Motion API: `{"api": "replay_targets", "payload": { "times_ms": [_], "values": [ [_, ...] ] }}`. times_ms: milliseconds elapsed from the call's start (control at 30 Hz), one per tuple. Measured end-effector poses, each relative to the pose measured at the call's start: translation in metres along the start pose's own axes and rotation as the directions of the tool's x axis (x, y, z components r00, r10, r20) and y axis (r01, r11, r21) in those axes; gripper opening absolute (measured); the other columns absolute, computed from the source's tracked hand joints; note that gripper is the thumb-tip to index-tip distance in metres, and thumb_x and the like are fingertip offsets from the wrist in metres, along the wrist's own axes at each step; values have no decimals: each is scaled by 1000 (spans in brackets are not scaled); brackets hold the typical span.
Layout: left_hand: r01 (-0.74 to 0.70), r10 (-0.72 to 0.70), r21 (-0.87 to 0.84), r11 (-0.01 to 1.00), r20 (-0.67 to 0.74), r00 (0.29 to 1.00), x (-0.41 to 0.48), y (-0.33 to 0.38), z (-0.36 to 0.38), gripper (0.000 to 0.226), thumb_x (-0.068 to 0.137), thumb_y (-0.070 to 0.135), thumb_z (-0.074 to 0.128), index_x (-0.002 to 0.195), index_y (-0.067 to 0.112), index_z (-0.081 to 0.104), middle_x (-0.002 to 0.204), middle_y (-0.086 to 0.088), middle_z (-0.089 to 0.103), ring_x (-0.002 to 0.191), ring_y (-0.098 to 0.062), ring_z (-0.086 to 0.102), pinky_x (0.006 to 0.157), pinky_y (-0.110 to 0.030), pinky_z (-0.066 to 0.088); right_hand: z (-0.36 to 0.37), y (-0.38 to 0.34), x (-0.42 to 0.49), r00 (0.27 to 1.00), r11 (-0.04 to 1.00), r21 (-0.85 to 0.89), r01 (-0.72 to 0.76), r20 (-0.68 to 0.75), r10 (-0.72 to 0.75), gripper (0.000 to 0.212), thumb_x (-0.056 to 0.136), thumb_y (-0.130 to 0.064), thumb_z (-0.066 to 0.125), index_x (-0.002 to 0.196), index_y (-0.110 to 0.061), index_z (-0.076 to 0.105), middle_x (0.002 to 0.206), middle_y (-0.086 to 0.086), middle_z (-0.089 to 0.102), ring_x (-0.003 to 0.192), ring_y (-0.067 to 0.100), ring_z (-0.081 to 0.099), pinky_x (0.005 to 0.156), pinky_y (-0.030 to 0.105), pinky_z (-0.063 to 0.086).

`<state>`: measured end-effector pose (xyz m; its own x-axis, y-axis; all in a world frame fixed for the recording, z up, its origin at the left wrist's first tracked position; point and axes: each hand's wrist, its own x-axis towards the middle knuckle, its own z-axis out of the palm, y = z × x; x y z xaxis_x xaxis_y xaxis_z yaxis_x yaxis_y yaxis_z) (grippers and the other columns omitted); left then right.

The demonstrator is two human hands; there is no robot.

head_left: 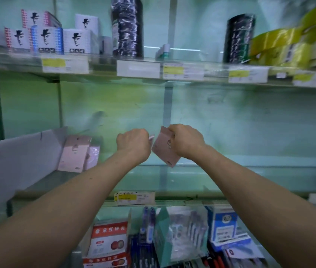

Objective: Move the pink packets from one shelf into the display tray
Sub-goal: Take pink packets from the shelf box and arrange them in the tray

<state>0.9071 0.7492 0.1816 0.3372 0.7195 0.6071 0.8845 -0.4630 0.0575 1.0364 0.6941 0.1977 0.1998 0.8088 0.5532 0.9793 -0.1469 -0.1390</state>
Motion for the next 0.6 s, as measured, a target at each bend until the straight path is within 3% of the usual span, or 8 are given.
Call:
{"api": "replay_targets", "payload": {
  "times_ms": [300,600],
  "values": [
    [-100,100,-29,995,17,995,-9,109,-4,28,100,33,41,103,13,60,112,-12,63,103,-32,59,75,-31,31,-68,91,-67,994,980,-169,-106,10,109,15,85,-9,49,98,-14,56,97,6,61,80,28,46,58,27,27],
    [-202,208,-137,970,24,978,-48,232,-22,19,98,29,42,83,17,48,106,-12,63,97,-32,59,75,-32,31,-128,183,-145,967,937,-247,-248,-9,253,24,85,-10,46,105,-13,59,102,8,65,83,29,52,61,27,29]
  ]
}}
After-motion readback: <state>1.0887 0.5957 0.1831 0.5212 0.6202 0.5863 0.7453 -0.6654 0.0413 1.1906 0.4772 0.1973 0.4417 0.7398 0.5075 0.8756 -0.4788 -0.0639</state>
